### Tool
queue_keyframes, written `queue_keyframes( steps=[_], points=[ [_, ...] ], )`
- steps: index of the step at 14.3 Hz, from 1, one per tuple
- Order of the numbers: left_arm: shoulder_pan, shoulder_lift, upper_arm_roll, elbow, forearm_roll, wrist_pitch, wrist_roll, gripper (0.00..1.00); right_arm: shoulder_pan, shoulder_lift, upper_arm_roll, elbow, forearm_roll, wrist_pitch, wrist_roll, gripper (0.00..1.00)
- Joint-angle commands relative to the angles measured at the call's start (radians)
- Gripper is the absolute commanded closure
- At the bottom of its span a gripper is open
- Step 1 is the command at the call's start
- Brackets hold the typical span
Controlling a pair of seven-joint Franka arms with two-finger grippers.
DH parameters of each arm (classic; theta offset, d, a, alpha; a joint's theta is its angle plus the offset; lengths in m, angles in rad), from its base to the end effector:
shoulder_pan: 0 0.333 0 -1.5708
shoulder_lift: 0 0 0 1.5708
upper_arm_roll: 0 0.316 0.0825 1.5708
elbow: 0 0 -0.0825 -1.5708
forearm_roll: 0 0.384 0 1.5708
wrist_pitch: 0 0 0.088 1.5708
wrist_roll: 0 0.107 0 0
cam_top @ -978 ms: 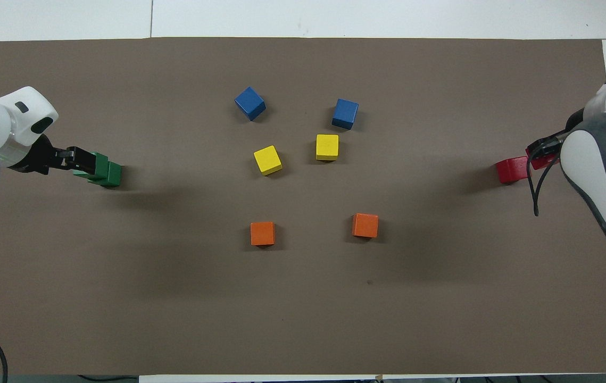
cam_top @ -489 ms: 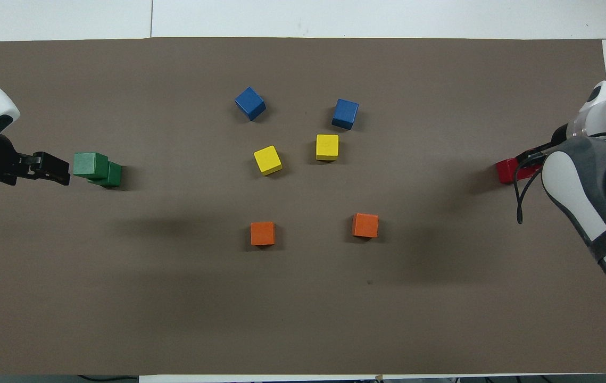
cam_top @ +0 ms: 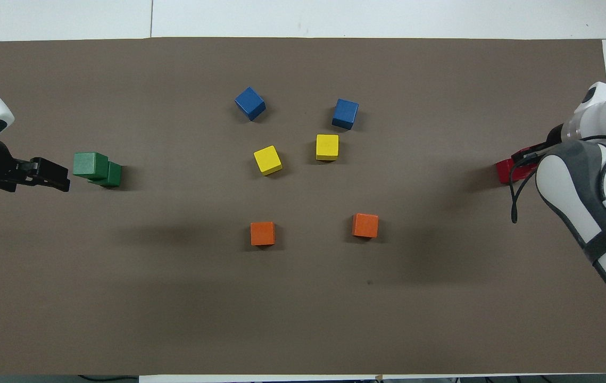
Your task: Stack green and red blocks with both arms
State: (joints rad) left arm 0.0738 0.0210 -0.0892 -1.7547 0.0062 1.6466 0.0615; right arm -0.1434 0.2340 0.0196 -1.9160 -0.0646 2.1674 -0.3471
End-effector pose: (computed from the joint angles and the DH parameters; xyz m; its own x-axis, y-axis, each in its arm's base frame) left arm 0.5553 -0.0075 0.5324 0.9887 -0.0774 -0.1287 -0.0776 -0.9970 0.0037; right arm 0.6049 -0.0783 0.3747 0.9668 0.2557 -0.0012 0.2554 -0.9654 0.0522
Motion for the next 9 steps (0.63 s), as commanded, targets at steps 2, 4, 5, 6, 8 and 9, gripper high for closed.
queue_keyframes(
  steps=[2, 4, 5, 6, 8, 9],
  points=[
    [-0.006, -0.071, 0.005, -0.074, -0.015, -0.011, 0.0, 0.0, 0.011, -0.019, 0.008, -0.026, -0.004, 0.023, 0.046, 1.0],
    [-0.011, -0.085, 0.006, -0.098, -0.015, 0.013, -0.008, 0.0, 0.013, -0.019, 0.008, -0.026, -0.003, 0.023, 0.051, 1.0],
    [-0.015, -0.079, 0.008, -0.095, -0.017, 0.053, -0.011, 0.0, 0.013, -0.019, 0.008, -0.028, -0.003, 0.023, 0.051, 1.0],
    [-0.032, -0.078, 0.014, -0.094, -0.017, 0.062, -0.012, 0.0, 0.013, -0.019, 0.008, -0.028, -0.004, 0.023, 0.059, 1.0],
    [-0.066, -0.078, 0.04, -0.094, -0.017, 0.056, -0.012, 0.0, 0.013, -0.006, 0.008, -0.028, -0.003, 0.023, 0.063, 1.0],
    [-0.075, -0.078, 0.048, -0.094, -0.017, 0.056, -0.012, 0.0, 0.012, -0.005, 0.008, -0.026, -0.004, 0.023, 0.062, 1.0]
  ],
)
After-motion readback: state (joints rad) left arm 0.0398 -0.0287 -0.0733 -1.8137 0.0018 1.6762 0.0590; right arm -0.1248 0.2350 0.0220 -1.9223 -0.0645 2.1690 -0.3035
